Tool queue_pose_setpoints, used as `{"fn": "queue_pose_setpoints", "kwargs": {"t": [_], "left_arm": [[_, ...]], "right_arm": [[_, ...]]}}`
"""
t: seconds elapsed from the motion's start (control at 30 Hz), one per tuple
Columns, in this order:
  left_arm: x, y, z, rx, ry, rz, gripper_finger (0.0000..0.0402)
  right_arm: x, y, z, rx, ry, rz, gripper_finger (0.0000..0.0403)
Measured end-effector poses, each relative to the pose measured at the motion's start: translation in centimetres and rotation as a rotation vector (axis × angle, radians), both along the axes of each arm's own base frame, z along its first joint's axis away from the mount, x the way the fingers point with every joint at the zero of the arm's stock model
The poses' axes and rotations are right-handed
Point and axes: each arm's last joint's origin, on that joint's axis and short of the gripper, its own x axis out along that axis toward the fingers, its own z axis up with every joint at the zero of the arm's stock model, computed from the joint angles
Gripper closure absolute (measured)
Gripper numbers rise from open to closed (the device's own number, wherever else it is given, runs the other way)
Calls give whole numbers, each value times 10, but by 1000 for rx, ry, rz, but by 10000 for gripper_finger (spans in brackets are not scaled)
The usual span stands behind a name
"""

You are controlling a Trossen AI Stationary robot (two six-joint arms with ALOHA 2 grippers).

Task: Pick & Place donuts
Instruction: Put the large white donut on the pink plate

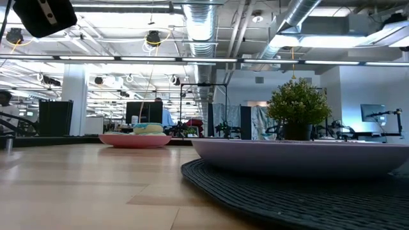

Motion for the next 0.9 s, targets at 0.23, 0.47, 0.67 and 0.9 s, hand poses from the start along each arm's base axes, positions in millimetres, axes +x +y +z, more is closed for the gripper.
{"fn": "queue_pose_setpoints", "kwargs": {"t": [0.23, 0.47, 0.67, 0.9], "left_arm": [[0, 0, 0, 0, 0, 0, 401], [0, 0, 0, 4, 1, -6, 401], [-4, 2, 9, -39, -7, -40, 401], [-25, 18, 45, -62, -146, -81, 401]], "right_arm": [[2, 0, 1, 22, -7, 43, 232], [2, 1, 4, 29, -5, 43, 289], [3, -5, 43, 74, -100, 20, 294], [19, -43, 101, 42, -444, -70, 290]]}}
